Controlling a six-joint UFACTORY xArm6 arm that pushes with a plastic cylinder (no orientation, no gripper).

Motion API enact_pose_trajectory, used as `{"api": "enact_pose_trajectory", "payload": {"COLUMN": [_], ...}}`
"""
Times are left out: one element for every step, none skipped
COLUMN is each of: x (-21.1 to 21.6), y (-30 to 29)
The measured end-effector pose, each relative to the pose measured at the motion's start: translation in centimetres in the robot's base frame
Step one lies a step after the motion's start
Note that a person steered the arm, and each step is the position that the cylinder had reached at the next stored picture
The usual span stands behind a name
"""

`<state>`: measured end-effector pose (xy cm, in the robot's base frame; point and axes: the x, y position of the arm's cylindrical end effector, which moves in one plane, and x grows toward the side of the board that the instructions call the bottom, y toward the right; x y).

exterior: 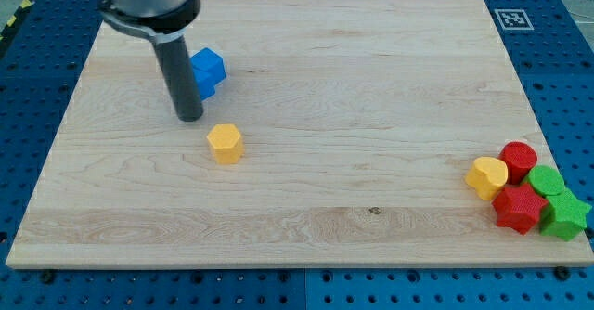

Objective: Take the yellow hexagon towards the yellow heart

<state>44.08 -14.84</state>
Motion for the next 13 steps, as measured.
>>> {"api": "enact_pose_trajectory", "payload": {"x": [0.9,1.2,2.9,3.1,3.3,4.3,5.5,6.0,6.0,5.9,5.2,5.2,5.2], "y": [-0.4,-0.3,0.7,1.4,2.6,3.2,3.3,4.5,5.2,5.5,5.7,5.7,6.6]}}
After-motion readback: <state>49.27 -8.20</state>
